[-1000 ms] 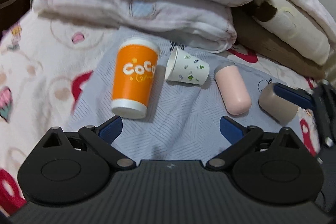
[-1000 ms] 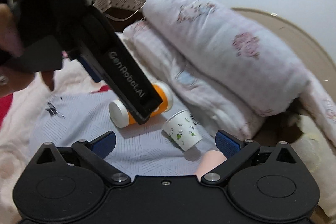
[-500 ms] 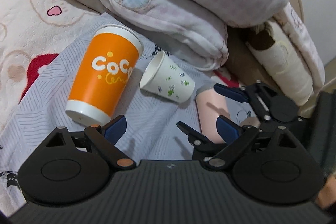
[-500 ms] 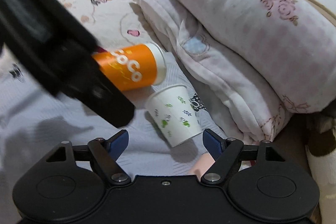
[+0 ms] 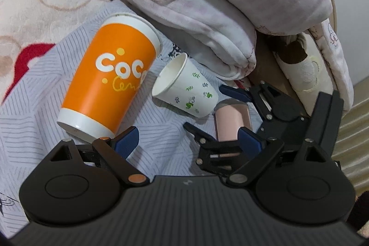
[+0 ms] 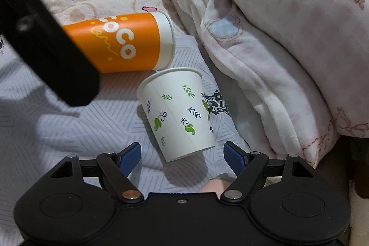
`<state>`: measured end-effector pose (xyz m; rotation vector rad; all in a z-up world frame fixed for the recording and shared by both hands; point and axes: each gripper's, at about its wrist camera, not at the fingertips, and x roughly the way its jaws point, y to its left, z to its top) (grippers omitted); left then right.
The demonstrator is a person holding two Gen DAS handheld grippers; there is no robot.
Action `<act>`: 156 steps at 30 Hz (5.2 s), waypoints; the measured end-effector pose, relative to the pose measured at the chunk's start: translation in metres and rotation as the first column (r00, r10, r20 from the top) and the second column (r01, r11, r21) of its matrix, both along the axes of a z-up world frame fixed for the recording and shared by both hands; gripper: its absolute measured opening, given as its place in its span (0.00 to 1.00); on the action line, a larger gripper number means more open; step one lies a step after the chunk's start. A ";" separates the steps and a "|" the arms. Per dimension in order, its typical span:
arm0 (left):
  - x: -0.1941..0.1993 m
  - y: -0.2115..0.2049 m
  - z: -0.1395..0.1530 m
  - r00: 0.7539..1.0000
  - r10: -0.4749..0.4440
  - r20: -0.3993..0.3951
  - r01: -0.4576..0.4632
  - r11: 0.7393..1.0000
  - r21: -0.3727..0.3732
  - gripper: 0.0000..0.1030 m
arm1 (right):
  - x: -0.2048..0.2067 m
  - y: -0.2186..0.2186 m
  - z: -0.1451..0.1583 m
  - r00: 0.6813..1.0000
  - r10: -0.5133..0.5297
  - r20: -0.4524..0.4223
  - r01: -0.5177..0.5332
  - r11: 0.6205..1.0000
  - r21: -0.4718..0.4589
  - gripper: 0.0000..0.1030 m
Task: Flip cup upright
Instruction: 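Move the right tool toward the lying white paper cup, fingers open, then close the right tool on the white paper cup's base and lift it, then rotate the right tool to turn the white paper cup upright, then set the white paper cup down on the cloth and open the right tool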
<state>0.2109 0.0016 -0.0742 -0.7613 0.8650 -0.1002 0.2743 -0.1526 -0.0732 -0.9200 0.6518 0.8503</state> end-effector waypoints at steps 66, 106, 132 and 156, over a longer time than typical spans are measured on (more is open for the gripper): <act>-0.081 -0.012 -0.003 0.898 -0.432 -0.084 0.429 0.902 -0.050 0.84 | -0.186 -0.048 0.009 0.545 -0.695 -0.469 0.839 0.456 0.298 0.60; -0.051 -0.029 -0.022 0.862 -0.508 -0.005 0.507 0.861 -0.049 0.54 | -0.138 -0.071 -0.003 0.690 -0.425 -0.586 0.688 0.639 0.346 0.67; -0.065 -0.040 0.012 0.813 -0.514 0.272 0.397 0.832 0.387 0.53 | -0.146 -0.028 -0.008 0.875 -0.483 -0.024 0.418 0.729 0.541 0.66; -0.062 -0.056 -0.008 0.801 -0.548 0.240 0.411 0.796 0.446 0.54 | -0.143 -0.023 -0.026 0.853 -0.521 -0.009 0.445 0.719 0.534 0.66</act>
